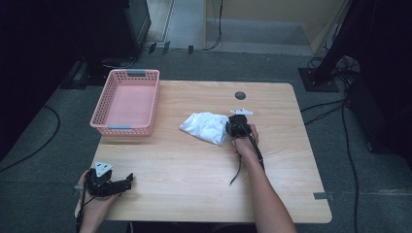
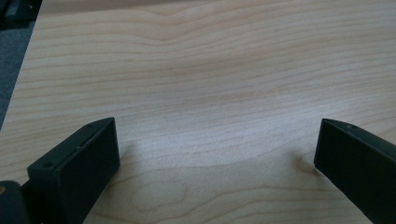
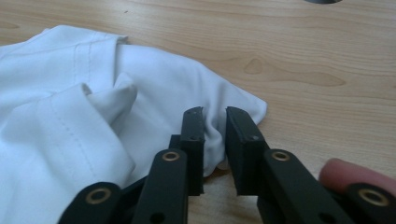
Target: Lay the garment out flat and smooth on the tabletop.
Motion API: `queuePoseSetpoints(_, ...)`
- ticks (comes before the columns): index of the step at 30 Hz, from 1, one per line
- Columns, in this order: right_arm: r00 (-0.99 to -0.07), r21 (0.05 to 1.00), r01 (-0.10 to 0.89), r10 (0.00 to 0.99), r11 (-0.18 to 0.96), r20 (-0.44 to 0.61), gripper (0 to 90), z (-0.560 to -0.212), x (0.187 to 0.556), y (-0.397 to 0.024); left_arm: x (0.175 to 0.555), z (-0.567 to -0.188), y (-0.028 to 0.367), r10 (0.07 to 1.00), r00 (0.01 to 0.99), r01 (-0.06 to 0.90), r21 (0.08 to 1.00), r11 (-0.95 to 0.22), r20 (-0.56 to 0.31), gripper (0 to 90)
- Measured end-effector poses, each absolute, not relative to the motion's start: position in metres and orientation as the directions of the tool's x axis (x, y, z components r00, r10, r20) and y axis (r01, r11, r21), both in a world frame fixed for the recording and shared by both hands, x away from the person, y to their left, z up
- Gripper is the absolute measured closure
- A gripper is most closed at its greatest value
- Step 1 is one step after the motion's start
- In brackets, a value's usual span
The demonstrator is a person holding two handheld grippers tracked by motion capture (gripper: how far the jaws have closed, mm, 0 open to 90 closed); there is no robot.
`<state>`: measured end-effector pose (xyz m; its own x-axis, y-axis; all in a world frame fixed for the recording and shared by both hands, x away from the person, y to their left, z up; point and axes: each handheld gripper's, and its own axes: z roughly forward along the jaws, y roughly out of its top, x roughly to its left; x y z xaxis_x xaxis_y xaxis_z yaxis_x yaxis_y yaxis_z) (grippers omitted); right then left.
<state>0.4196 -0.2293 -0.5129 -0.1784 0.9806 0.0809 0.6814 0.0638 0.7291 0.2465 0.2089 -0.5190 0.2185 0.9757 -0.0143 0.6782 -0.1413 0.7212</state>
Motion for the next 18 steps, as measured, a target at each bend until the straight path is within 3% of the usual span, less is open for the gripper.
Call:
queuePoseSetpoints(8,-0.27,0.713,0.688,0.959,0.134,0.081,83.7,-0.511,0.408,-0.229,0.249,-0.503,0.186,0.959,0.278,0.63,0.763,-0.147,-0.045,2.5)
queuePoseSetpoints(18,-0.315,0.738,0.66,0.944,0.142,0.1,84.3,-0.516,0.39,-0.232,0.267,-0.491,0.137,0.937,0.339,0.616,0.772,-0.157,-0.08,5.8)
